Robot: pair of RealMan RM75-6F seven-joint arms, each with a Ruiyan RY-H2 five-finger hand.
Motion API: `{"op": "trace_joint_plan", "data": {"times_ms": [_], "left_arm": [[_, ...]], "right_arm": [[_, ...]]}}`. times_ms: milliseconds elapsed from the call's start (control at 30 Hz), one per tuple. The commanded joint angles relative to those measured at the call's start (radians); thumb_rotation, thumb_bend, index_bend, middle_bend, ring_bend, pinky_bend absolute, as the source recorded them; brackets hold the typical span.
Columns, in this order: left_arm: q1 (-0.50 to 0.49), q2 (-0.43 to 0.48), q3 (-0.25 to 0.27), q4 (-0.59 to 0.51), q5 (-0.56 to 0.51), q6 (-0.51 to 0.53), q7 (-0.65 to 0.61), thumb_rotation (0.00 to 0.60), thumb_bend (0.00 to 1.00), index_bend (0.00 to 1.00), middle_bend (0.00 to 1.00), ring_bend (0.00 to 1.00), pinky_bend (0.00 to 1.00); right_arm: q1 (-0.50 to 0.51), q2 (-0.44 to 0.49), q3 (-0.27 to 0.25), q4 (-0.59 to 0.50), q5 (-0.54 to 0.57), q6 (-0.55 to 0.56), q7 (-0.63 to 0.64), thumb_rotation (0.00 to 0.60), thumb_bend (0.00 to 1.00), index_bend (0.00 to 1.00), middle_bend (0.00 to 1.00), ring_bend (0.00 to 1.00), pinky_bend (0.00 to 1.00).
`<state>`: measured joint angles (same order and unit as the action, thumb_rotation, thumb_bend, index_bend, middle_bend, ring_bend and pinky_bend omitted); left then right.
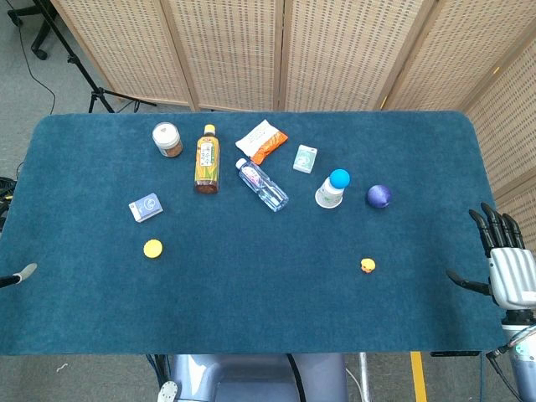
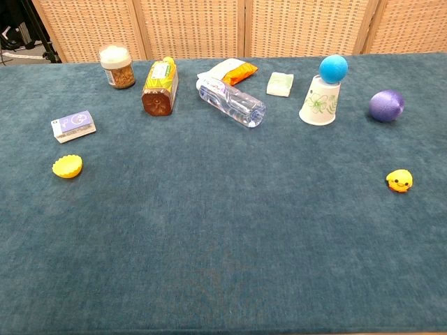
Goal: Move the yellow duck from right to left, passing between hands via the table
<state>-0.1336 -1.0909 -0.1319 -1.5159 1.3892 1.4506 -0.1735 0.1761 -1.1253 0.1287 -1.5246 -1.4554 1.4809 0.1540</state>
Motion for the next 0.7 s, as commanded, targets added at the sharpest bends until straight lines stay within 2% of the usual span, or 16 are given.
{"op": "trace_joint_plan", "data": {"times_ms": [33, 433, 533, 600, 700], "left_arm": [[-0.002, 0.010, 0.001, -0.009, -0.011, -0.018, -0.005, 0.600, 0.00, 0.00, 0.00, 0.00, 0.00], [-0.005, 0.022, 0.003, -0.022, -0.014, -0.032, -0.004, 0.600, 0.00, 0.00, 0.00, 0.00, 0.00], [-0.006, 0.023, 0.000, -0.022, -0.018, -0.033, -0.005, 0.600, 0.00, 0.00, 0.00, 0.00, 0.00], [-0.006, 0.023, -0.002, -0.023, -0.022, -0.034, -0.007, 0.600, 0.00, 0.00, 0.00, 0.00, 0.00], [-0.008, 0.023, -0.006, -0.024, -0.031, -0.037, -0.005, 0.600, 0.00, 0.00, 0.00, 0.00, 0.00]], "right_arm": [[-0.002, 0.002, 0.003, -0.005, 0.005, -0.002, -0.002, 0.600, 0.00, 0.00, 0.00, 0.00, 0.00], [0.024, -0.016, -0.027, -0.001, -0.059, -0.051, 0.039, 0.600, 0.00, 0.00, 0.00, 0.00, 0.00], [0.055, -0.041, -0.034, 0.012, -0.067, -0.103, 0.030, 0.600, 0.00, 0.01, 0.00, 0.00, 0.00], [0.072, -0.057, -0.034, 0.021, -0.065, -0.132, 0.028, 0.600, 0.00, 0.04, 0.00, 0.00, 0.00], [0.108, -0.088, -0.033, 0.046, -0.056, -0.192, 0.020, 0.600, 0.00, 0.14, 0.00, 0.00, 0.00]]}}
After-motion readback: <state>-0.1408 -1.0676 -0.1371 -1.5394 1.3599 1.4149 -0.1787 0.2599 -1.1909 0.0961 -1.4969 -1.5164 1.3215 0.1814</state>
